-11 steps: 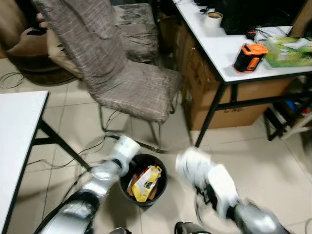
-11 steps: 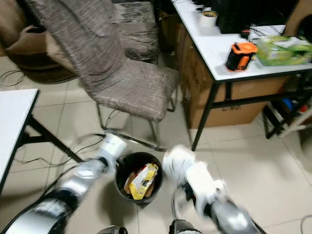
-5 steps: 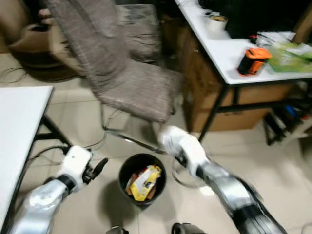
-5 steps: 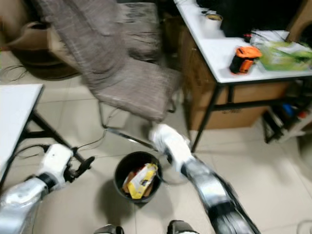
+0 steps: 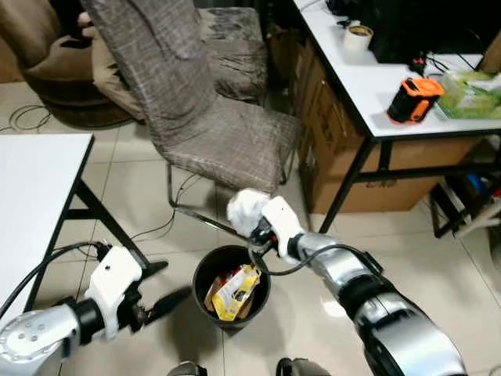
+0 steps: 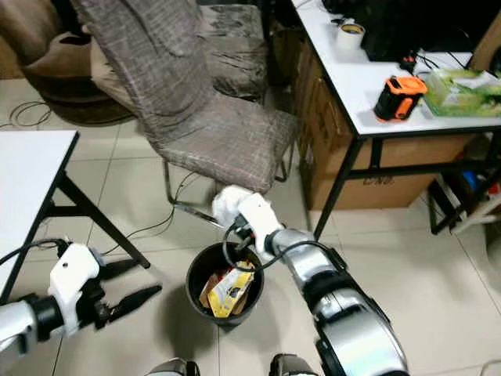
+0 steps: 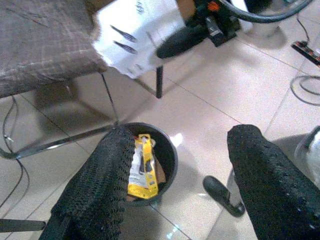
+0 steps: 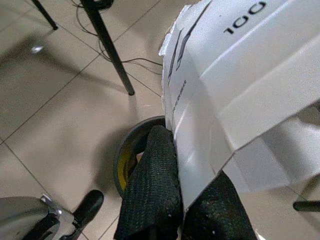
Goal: Picking trash to rubbish bin
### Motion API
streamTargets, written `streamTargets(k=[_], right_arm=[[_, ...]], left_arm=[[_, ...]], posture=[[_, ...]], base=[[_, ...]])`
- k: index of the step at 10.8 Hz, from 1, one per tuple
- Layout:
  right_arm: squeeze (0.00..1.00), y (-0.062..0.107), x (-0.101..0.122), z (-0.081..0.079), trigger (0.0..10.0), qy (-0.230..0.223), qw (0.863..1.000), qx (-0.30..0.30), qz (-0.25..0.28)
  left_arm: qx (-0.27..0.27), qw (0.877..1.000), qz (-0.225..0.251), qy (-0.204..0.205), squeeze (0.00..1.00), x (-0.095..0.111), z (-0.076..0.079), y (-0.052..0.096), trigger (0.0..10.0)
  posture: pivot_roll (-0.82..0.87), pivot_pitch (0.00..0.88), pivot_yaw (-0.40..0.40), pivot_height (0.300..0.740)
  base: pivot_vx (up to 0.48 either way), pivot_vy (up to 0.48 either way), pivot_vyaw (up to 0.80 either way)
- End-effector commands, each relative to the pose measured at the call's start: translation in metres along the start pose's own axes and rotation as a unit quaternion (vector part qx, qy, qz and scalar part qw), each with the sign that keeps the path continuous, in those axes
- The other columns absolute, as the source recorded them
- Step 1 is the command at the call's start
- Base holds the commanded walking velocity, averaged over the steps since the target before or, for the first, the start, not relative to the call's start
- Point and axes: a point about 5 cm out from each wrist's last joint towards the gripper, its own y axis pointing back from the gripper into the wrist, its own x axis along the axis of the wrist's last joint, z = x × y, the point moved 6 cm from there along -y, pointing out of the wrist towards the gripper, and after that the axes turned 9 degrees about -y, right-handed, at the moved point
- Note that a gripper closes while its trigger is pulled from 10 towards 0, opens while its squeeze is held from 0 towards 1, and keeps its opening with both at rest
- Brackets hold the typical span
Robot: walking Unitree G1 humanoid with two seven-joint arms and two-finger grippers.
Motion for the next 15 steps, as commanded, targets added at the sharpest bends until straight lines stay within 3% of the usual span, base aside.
streamTargets(k=[1,3,5,10,11,12,13,14,15], right_arm=[[0.0,-0.002,0.009,-0.004,10.0,0.014,1.0,0.014,0.008],[0.0,-0.005,0.025,-0.011,10.0,0.016,0.999,0.033,0.03],[1.0,-0.005,0.051,-0.015,10.0,0.004,0.996,0.045,0.076],[1.0,-0.005,0.068,-0.023,10.0,-0.009,0.992,0.077,0.1],[1.0,-0.005,0.065,-0.022,10.0,-0.006,0.992,0.076,0.097],[1.0,-0.004,0.055,-0.018,10.0,-0.008,0.994,0.058,0.097],[0.82,-0.003,0.047,-0.014,10.0,-0.024,0.993,0.044,0.107],[0.0,0.003,0.026,-0.006,10.0,-0.054,0.991,0.014,0.122],[0.0,0.013,-0.002,0.006,10.0,-0.073,0.989,-0.033,0.127]], left_arm=[[-0.018,1.0,-0.001,0.0,0.0,0.002,0.004,0.002,10.0],[-0.018,1.0,-0.019,0.01,0.0,-0.014,0.0,0.001,10.0],[-0.021,0.999,-0.029,0.014,0.0,-0.026,0.002,0.001,10.0],[-0.016,0.999,-0.043,0.021,0.0,-0.059,-0.009,-0.003,10.0],[-0.004,0.999,-0.042,0.023,0.0,-0.063,-0.014,-0.006,10.0],[0.052,0.997,-0.04,0.036,0.0,-0.072,-0.031,-0.017,10.0],[0.095,0.992,-0.039,0.066,0.0,-0.079,-0.039,-0.026,10.0],[0.132,0.986,-0.01,0.097,0.0,-0.065,-0.035,-0.039,10.0],[0.15,0.983,0.018,0.107,0.0,-0.046,-0.023,-0.06,10.0]], posture=[[0.02,0.159,-0.004,0.74],[0.03,0.159,0.0,0.74],[0.03,0.16,0.001,0.74],[0.02,0.16,-0.001,0.74],[0.02,0.159,0.0,0.74],[0.01,0.15,-0.004,0.74],[0.01,0.145,-0.005,0.74],[-0.02,0.123,-0.004,0.74],[-0.05,0.108,0.003,0.74]], base=[[0.0,0.0,0.0],[0.0,0.0,0.0],[0.0,0.0,0.0],[0.0,0.0,0.0],[0.0,0.0,0.0],[0.0,0.0,0.0],[0.0,0.0,0.0],[0.0,0.0,0.0],[0.0,0.0,0.0]])
